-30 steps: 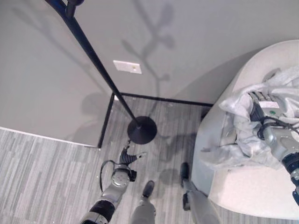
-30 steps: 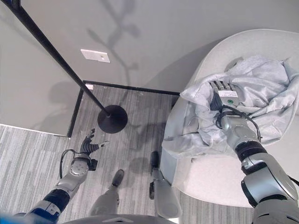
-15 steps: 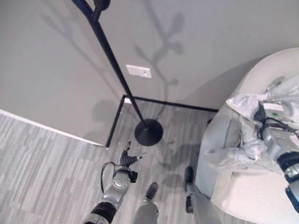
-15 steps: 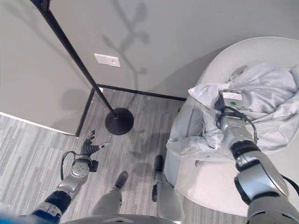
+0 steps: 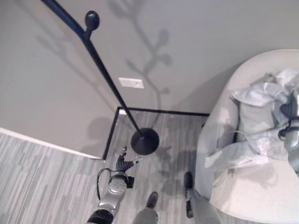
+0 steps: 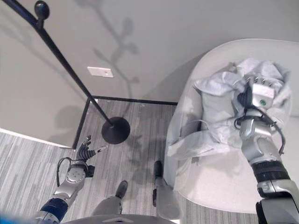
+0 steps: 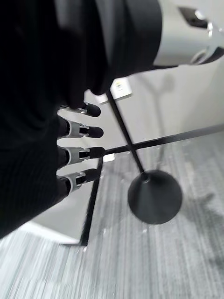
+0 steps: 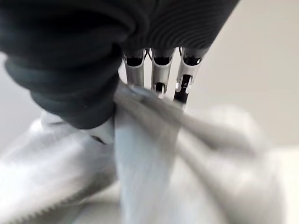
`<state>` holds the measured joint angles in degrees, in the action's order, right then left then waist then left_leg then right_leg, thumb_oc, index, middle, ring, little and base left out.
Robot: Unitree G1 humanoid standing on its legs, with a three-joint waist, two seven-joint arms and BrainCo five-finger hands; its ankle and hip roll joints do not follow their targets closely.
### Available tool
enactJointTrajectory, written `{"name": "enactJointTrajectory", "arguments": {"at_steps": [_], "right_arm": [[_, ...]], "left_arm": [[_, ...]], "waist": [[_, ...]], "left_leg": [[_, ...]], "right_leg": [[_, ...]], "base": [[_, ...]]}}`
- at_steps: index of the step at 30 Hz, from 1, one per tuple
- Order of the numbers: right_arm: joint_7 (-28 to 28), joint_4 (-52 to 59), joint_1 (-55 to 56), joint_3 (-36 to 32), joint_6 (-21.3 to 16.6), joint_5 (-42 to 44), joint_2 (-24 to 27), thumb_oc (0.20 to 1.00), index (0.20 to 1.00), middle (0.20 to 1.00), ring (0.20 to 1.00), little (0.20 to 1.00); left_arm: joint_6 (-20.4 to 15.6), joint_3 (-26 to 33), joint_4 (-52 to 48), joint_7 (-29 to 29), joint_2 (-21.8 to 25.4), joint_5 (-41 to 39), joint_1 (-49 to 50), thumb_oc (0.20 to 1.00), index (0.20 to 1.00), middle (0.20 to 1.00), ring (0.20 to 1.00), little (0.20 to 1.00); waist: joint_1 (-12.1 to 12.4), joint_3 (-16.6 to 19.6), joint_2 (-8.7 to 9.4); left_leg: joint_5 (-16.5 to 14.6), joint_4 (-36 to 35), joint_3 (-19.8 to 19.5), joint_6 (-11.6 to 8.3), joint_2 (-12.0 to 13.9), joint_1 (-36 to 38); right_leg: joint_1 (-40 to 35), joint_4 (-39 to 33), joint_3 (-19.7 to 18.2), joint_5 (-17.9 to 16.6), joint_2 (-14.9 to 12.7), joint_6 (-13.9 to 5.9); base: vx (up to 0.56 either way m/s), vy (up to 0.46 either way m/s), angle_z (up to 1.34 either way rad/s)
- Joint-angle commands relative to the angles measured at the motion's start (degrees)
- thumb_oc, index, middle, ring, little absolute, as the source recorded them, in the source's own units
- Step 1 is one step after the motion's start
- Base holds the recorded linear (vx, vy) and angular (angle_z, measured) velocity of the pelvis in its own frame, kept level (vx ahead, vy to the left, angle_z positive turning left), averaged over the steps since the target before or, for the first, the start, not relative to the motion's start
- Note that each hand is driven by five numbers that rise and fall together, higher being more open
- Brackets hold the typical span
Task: Hang the clothes on the sofa on the clothes rack.
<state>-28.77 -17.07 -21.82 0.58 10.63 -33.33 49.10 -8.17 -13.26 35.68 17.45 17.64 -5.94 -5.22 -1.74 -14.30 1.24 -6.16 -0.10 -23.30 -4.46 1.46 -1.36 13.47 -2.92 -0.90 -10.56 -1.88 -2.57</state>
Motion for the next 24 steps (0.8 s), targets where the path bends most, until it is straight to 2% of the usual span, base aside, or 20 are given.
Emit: {"name": "enactJointTrajectory", "arguments": {"at_steps": [1, 5, 10, 14, 24], "right_arm": [[-4.3, 4.0, -5.2, -1.8, -0.2, 2.1, 6.1, 0.200, 0.200, 0.200, 0.200, 0.200], [-3.8, 5.8, -6.8, -1.9, -1.2, 4.0, 6.0, 0.200, 0.200, 0.200, 0.200, 0.200], [-2.2, 3.3, -9.0, 1.2, -2.6, 8.7, 4.6, 0.200, 0.200, 0.200, 0.200, 0.200], [-2.9, 1.7, -10.1, 1.1, -2.7, 11.1, 4.5, 0.200, 0.200, 0.200, 0.200, 0.200], [-3.6, 3.3, -21.8, 4.4, -5.6, 17.3, 9.3, 0.200, 0.200, 0.200, 0.200, 0.200]], "left_arm": [[-0.9, -2.0, -2.3, -0.7, 1.4, 1.3, -1.8, 1.000, 1.000, 1.000, 1.000, 1.000], [-0.7, -3.4, -2.8, -1.2, 1.2, 2.0, -2.6, 1.000, 1.000, 1.000, 1.000, 1.000], [-0.7, -4.5, -3.0, -1.7, 0.8, 2.0, -2.4, 1.000, 1.000, 1.000, 1.000, 1.000], [-0.6, -4.8, -2.2, -2.1, 0.4, 0.6, -2.3, 1.000, 1.000, 1.000, 1.000, 1.000], [-0.2, -7.6, -2.0, -2.3, 0.4, 1.1, -6.7, 1.000, 1.000, 1.000, 1.000, 1.000]], "waist": [[0.8, 3.7, 1.75], [0.6, 4.9, 2.44], [0.6, 5.8, 3.08], [0.5, 6.3, 3.22], [-0.1, 8.2, 3.59]], "left_leg": [[-0.9, -4.9, 1.8, 1.79, 3.0, 3.3], [-1.5, -4.9, 2.4, 2.10, 3.0, 4.7], [-2.1, -4.9, 3.6, 2.53, 3.0, 6.4], [-2.1, -4.9, 3.7, 2.54, 3.0, 6.5], [-2.2, -4.9, 4.4, 2.41, 3.0, 7.3]], "right_leg": [[0.5, 9.4, -4.4, 9.1, -3.0, -5.00], [-0.5, 9.0, -5.4, 8.9, -2.7, -5.04], [-1.6, 8.1, -6.6, 8.1, -2.5, -5.15], [-2.0, 7.5, -6.7, 7.8, -2.5, -5.11], [-3.2, 5.8, -7.1, 6.6, -2.5, -5.07]], "base": [[0.00, 0.028, -0.29], [0.00, 0.022, -0.18], [-0.01, 0.022, -0.16], [-0.01, 0.010, -0.13], [0.00, 0.001, 0.00]]}}
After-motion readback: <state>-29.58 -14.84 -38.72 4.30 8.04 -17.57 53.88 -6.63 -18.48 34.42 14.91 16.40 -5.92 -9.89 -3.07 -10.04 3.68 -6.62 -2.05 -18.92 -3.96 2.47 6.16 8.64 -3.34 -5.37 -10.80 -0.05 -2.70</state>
